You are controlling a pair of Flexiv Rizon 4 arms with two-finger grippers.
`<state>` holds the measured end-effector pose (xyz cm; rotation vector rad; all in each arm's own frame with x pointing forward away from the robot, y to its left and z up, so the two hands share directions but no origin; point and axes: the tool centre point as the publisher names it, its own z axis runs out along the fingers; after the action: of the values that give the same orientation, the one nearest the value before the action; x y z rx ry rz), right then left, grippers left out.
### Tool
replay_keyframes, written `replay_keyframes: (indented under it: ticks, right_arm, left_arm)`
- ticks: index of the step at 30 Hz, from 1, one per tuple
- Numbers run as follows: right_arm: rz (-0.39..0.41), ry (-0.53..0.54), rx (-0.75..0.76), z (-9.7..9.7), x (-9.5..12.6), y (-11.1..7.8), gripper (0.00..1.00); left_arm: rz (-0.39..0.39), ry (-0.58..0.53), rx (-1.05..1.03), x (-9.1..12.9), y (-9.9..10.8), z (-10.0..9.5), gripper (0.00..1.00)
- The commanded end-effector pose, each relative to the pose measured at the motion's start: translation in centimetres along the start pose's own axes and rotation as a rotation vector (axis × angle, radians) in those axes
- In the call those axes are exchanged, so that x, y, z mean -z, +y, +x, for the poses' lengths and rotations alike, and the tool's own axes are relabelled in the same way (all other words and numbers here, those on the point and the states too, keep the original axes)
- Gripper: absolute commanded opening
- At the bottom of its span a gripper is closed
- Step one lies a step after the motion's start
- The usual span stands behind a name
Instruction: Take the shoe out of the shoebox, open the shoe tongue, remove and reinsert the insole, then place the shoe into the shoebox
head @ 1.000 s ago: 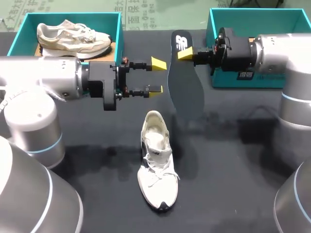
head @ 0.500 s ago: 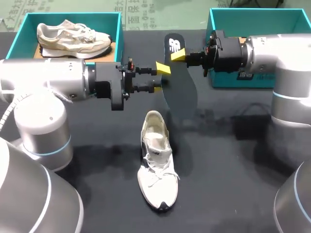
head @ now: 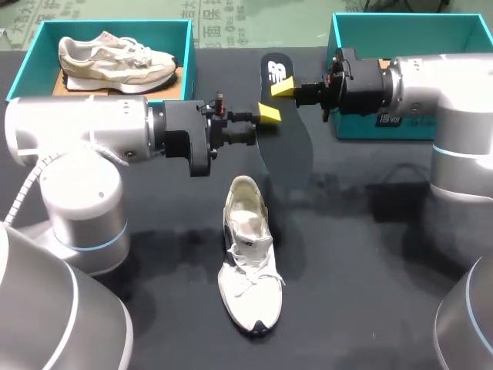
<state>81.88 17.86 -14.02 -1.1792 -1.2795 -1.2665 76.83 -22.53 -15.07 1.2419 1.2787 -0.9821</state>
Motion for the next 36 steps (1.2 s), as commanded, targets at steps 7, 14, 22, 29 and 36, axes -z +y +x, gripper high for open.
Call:
replay_keyframes:
  ticks: [7,14,22,29,36]
  right_arm:
    - [0.000,-0.001,0.000,-0.1,-0.1,0.0,0.00]
    - [0.000,-0.001,0.000,-0.1,-0.1,0.0,0.00]
    - [0.000,-0.001,0.000,-0.1,-0.1,0.0,0.00]
    - [-0.003,0.015,0.002,0.1,0.1,-0.1,1.00]
    - [-0.022,0.030,0.014,0.2,0.9,-0.7,1.00]
  left_arm:
    - [-0.012,0.015,-0.004,-1.2,0.1,0.2,0.24]
    - [-0.012,0.021,-0.003,-1.3,0.2,0.3,0.01]
    - [-0.014,0.024,-0.007,-1.2,0.3,0.5,0.00]
    - [-0.015,0.025,-0.013,-1.0,0.3,0.6,0.00]
    - [-0.014,0.022,-0.015,-0.1,0.3,0.4,0.00]
